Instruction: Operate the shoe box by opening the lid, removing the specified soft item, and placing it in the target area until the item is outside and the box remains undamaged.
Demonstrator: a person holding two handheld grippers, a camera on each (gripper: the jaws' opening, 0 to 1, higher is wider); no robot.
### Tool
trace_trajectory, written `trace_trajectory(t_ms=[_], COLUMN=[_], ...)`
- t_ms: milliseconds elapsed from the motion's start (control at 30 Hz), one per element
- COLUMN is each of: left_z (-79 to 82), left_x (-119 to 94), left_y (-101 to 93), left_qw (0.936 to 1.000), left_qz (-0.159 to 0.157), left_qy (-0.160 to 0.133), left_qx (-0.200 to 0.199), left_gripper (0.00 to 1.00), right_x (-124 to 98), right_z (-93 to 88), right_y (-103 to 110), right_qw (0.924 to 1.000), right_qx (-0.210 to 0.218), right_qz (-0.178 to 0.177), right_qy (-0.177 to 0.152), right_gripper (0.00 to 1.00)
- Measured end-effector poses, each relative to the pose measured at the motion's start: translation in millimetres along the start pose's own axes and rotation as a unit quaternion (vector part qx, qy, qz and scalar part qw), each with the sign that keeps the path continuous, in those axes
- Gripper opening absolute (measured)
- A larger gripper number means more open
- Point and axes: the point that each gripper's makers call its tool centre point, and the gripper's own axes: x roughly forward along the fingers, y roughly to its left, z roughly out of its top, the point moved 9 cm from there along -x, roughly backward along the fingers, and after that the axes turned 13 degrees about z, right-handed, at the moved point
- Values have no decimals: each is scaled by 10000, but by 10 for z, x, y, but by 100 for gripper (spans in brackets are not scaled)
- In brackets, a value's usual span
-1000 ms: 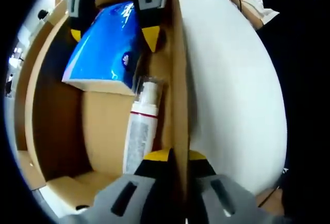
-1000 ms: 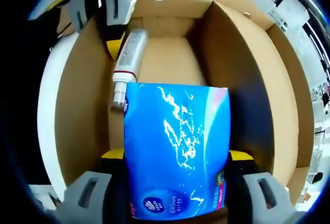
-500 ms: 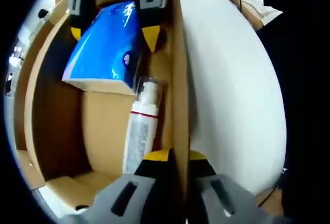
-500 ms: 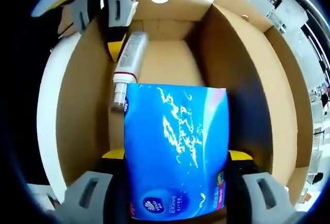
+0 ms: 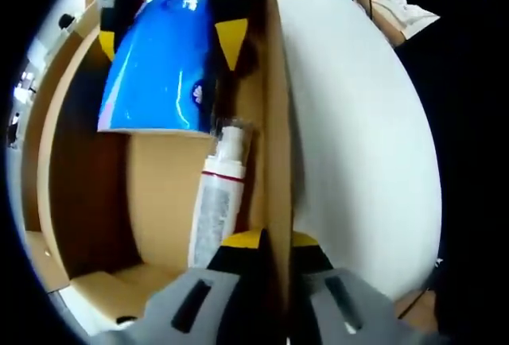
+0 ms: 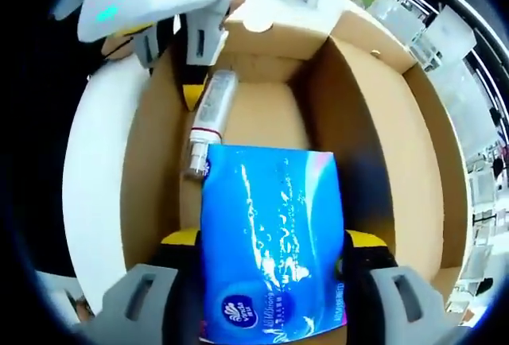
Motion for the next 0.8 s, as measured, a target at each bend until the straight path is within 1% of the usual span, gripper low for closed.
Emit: trace_trajectory(t_ms=[100, 167, 200, 300, 333, 400, 467, 567, 667, 700, 733, 767, 800], left_z=[6, 7, 7, 13, 14, 12, 15, 27, 35, 36, 36, 34, 31], left_x=[2, 3, 3, 5, 5, 4, 6, 9, 12, 12, 12, 11, 11], left_y=[7, 9, 8, 17, 17, 12, 9, 22, 30, 31, 31, 29, 22], left_qw=[10000, 10000, 10000, 10000, 10000, 10000, 10000, 10000, 10000, 10000, 10000, 10000, 10000], left_qz=[-2, -1, 0, -5, -5, -2, 0, -1, 1, 0, 0, 0, 1], left_qy=[0, 0, -2, 0, 2, 1, 3, 6, 9, 9, 9, 9, 13], left_qx=[-1, 1, 5, 6, 6, 10, 10, 10, 13, 11, 9, 10, 6], left_gripper=[4, 4, 4, 4, 4, 4, 4, 4, 4, 4, 4, 4, 4], right_x=[-54, -96, -121, -224, -272, -336, -409, -544, -730, -749, -845, -864, -966], right_z=[19, 29, 35, 48, 48, 37, 33, 17, 0, -3, -26, -32, -63], right_y=[58, 95, 103, 45, 46, 84, 116, 158, 190, 193, 214, 217, 234], right_qw=[9998, 9997, 9996, 9994, 9994, 9993, 9990, 9986, 9986, 9986, 9985, 9985, 9983], right_qx=[-135, -172, -187, -229, -127, -251, -302, -381, -324, -314, -304, -306, -285], right_qz=[16, -9, -31, -244, -300, -246, -306, -311, -406, -418, -452, -460, -502], right_qy=[165, 193, 199, 122, 73, 135, 158, 184, 60, 49, 17, 7, -38], right_gripper=[71, 70, 70, 70, 70, 69, 69, 69, 69, 69, 69, 69, 69])
